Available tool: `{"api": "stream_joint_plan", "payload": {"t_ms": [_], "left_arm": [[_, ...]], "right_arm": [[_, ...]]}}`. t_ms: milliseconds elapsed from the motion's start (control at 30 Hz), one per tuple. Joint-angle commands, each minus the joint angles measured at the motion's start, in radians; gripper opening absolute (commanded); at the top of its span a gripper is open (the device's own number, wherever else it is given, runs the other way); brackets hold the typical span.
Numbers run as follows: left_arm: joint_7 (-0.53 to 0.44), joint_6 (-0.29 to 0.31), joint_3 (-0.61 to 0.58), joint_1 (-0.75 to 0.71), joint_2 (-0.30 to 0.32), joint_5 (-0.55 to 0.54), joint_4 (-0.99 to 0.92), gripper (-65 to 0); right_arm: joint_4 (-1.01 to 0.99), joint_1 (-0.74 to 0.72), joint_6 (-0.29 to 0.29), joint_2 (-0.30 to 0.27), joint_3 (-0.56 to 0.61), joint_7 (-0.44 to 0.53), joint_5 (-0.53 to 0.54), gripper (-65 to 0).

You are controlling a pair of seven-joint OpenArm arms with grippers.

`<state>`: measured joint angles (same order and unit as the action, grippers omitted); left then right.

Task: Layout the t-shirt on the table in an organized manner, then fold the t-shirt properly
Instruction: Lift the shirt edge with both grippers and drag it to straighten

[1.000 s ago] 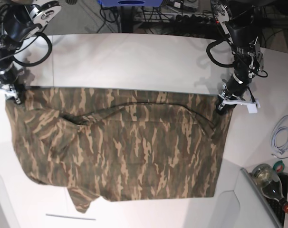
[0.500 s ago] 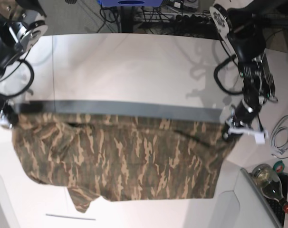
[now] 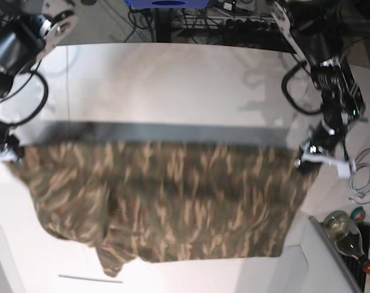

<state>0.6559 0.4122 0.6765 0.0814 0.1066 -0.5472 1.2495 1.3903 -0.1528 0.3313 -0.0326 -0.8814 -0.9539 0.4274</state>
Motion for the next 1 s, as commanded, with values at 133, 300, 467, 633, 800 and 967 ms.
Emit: {"api": "stream_joint_plan", "payload": {"t_ms": [133, 300, 467, 633, 800, 967], "left_arm": [[-0.04, 0.014, 0.012, -0.082, -0.002, -0.026, 0.031, -65.0], [-0.041, 0.015, 0.015, -0.159, 0.0, -0.027, 0.069, -65.0], [-0.041, 0.015, 0.015, -0.231, 0.0, -0.027, 0.132, -65.0], [-0.08, 0.015, 0.013, -0.279, 0.0, -0.023, 0.134, -65.0], [-0.161, 0.015, 0.012, -0.303, 0.021, -0.021, 0.124, -65.0], [-0.167, 0.015, 0.013, -0.311, 0.026, -0.021, 0.048, -65.0]], "right_arm": [[-0.035, 0.074, 0.021, -0.013, 0.0, 0.148, 0.023, -64.4], [-0.032, 0.167, 0.084, -0.011, -0.002, 0.148, 0.023, -64.4], [-0.03, 0.241, 0.094, 0.001, -0.003, 0.151, 0.026, -64.4], [0.004, 0.328, 0.094, 0.021, 0.003, 0.178, 0.129, -64.4], [0.028, 0.362, 0.094, 0.036, 0.005, 0.186, 0.155, -64.4], [0.001, 0.362, 0.094, 0.036, 0.005, 0.187, 0.143, -64.4]]}}
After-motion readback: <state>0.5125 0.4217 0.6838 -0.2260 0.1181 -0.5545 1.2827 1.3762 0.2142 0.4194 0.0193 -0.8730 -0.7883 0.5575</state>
